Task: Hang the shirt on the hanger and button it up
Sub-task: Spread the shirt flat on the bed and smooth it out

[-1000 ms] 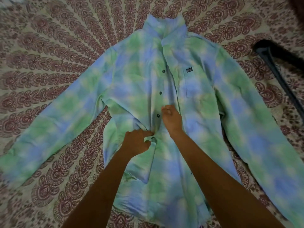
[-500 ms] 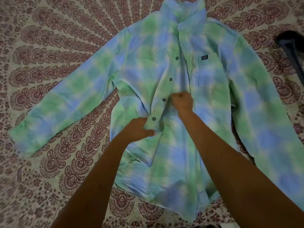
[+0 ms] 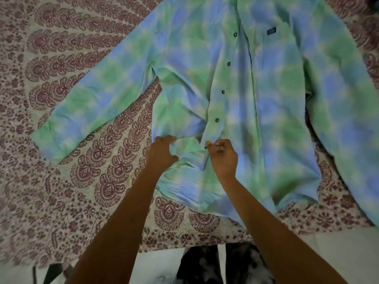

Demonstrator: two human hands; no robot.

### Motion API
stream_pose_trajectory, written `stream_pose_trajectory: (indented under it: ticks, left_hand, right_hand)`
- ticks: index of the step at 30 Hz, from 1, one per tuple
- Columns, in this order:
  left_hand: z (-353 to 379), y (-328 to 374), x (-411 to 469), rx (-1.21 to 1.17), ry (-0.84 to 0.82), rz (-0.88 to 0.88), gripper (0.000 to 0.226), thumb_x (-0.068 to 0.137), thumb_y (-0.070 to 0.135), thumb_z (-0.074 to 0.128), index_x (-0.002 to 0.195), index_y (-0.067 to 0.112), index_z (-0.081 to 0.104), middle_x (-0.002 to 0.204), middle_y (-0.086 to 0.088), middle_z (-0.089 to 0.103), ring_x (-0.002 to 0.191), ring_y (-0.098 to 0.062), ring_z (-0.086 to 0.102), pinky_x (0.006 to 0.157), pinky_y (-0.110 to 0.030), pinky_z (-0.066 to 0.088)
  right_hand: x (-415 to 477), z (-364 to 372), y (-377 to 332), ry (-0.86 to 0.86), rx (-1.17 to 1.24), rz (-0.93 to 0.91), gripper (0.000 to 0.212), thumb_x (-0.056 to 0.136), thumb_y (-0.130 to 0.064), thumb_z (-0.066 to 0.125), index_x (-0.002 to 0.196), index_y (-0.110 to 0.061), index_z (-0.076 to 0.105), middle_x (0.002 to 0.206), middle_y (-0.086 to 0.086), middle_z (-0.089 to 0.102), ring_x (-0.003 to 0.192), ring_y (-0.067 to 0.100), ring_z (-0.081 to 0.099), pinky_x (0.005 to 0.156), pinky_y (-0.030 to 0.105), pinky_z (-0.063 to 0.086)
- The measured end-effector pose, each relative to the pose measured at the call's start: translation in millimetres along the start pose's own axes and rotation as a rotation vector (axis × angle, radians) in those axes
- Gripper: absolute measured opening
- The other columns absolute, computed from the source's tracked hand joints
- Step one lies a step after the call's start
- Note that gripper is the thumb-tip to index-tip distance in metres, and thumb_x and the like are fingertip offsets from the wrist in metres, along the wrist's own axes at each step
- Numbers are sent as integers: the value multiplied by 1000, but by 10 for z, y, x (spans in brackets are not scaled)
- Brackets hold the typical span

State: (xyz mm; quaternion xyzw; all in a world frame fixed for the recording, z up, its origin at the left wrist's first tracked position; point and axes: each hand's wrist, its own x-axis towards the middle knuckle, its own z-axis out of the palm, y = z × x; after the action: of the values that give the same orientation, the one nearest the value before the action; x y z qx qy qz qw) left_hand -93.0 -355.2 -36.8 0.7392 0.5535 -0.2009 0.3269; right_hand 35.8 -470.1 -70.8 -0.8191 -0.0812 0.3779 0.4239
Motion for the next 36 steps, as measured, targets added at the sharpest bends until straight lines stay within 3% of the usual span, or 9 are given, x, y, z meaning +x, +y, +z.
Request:
stream_pose_trajectory:
  ticks: [5,12,16,21,24,27,30,33,36]
  left_hand:
    - [176,-227,-229,-92,124,11,79,63,20,82,127,15,37,116,-20,50,103,-39,55,85,-47,46]
    - [286,-592,-434,130,23,28,57,77,28,73,120,20,36,103,-10,65,97,-32,62,84,-40,45]
    - [249,-706,-496,181,111,86,17,88,25,59,103,17,59,100,-9,67,92,-28,62,71,-31,40]
    - [-12,-953,-623,190,238,121,15,85,15,56,99,15,63,97,-9,66,82,-27,62,68,-32,45]
    - [-192,-1220,-718,202,294,85,15,88,15,54,100,18,62,96,-7,65,71,-19,56,65,-30,49]
    - [-344,-1377,-773,287,297,37,13,89,15,53,100,18,60,101,-10,62,78,-25,62,70,-37,53]
    - [-331,-1402,-791,531,237,-16,24,90,11,51,112,21,54,106,-7,56,86,-25,65,67,-33,49]
    - [-153,-1422,-729,421,226,109,35,84,8,56,118,18,48,115,-9,51,91,-27,62,66,-37,50]
    - [77,-1365,-668,404,131,305,54,78,15,64,128,20,44,130,-9,43,111,-30,50,81,-43,51]
  right_hand:
    - [-395,305,59,-120,17,-58,22,82,-28,68,89,-8,62,69,-5,58,74,11,57,72,22,44]
    - [-186,648,-237,158,398,231,33,80,-27,70,103,-6,61,96,5,62,91,19,57,92,38,49]
    - [-263,623,-231,190,469,182,8,87,-17,59,82,-11,61,80,8,60,77,22,55,78,38,50]
    - [-461,253,-156,279,565,261,30,88,-12,55,66,-21,38,69,2,47,56,15,43,55,29,38]
    - [-580,-53,-81,351,348,183,30,89,-8,53,71,-26,37,81,5,48,66,15,45,58,19,35]
    - [-705,-329,-25,409,106,119,11,90,-20,56,86,-15,47,84,9,52,81,23,51,66,29,36]
    - [-786,-448,101,161,-120,78,29,84,-30,65,99,-6,58,86,8,56,82,24,55,72,32,42]
    - [-838,-411,245,-117,-351,125,20,84,-22,66,74,-10,53,71,7,54,78,24,52,68,30,36]
    - [-857,-366,396,-91,-311,190,12,83,-12,62,86,-1,61,88,22,64,86,34,59,70,35,42]
